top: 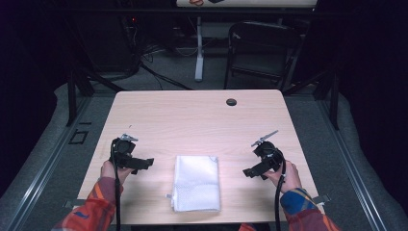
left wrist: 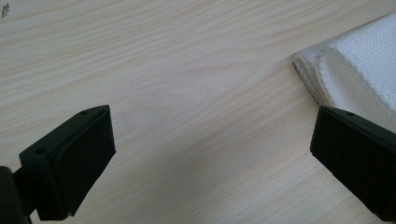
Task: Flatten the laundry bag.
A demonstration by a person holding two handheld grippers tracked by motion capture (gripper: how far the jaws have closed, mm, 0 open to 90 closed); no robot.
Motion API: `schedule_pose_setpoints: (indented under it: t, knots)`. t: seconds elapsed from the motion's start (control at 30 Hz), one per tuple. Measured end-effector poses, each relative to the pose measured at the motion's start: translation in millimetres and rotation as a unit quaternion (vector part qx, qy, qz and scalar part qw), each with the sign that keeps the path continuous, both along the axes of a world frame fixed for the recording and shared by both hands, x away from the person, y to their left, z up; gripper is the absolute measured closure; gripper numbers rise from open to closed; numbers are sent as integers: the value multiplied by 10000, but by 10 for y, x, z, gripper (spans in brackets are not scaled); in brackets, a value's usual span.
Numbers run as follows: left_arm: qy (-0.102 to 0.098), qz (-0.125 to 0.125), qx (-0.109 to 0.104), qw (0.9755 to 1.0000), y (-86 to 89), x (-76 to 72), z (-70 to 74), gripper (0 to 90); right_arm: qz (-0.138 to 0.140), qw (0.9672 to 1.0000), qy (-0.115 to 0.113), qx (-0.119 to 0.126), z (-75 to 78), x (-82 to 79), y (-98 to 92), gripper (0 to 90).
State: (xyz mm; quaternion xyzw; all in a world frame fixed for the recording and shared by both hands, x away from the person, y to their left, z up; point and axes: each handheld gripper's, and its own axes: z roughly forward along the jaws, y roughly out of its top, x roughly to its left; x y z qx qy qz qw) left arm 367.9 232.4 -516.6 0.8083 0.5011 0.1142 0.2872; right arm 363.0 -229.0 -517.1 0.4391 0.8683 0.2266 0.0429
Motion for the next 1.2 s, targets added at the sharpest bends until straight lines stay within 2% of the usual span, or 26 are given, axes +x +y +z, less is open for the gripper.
schedule_pose_setpoints:
  t: [0.2,0.33,0.37,0.4,0.47,0.53,0.57,0.6,0.73,0.83,0.9,1.1,1.2]
  knots:
    - [19,28,-30,10000,0,2,-12,0,71,9999,27,-154,16,-2,15,32]
    - [-1,26,-14,10000,2,-9,-1,0,91,9999,24,-111,23,-18,56,36]
    - [-26,32,-15,10000,0,-15,3,0,104,9997,14,-226,37,-20,65,37]
    - [-26,16,-6,10000,0,-17,7,0,128,9998,-1,-169,42,-25,81,38]
    - [-11,-3,15,10000,-9,-17,3,0,166,9996,19,-219,60,-32,99,39]
    - [-12,-5,16,10000,-28,-17,3,0,177,9998,-18,-89,73,-49,150,41]
    - [-38,-1,18,10000,-32,-16,2,0,236,9996,-2,-156,97,-48,161,41]
    - [-38,-1,18,10000,-32,-16,2,0,252,9997,-5,-75,110,-55,178,41]
    - [7,-15,50,10000,-42,-16,-7,0,364,9993,-35,-95,152,-61,240,41]
    - [30,-22,71,10000,-46,-10,-11,0,437,9990,-101,-61,185,-73,330,44]
    - [28,-15,68,10000,-51,-14,-11,0,641,9978,-108,-97,219,-86,444,50]
    - [32,-19,72,10000,-54,-11,-16,0,874,9961,-136,-65,231,-111,670,58]
    - [37,-41,82,10000,-56,-11,-17,0,1125,9935,-142,-95,240,-100,862,73]
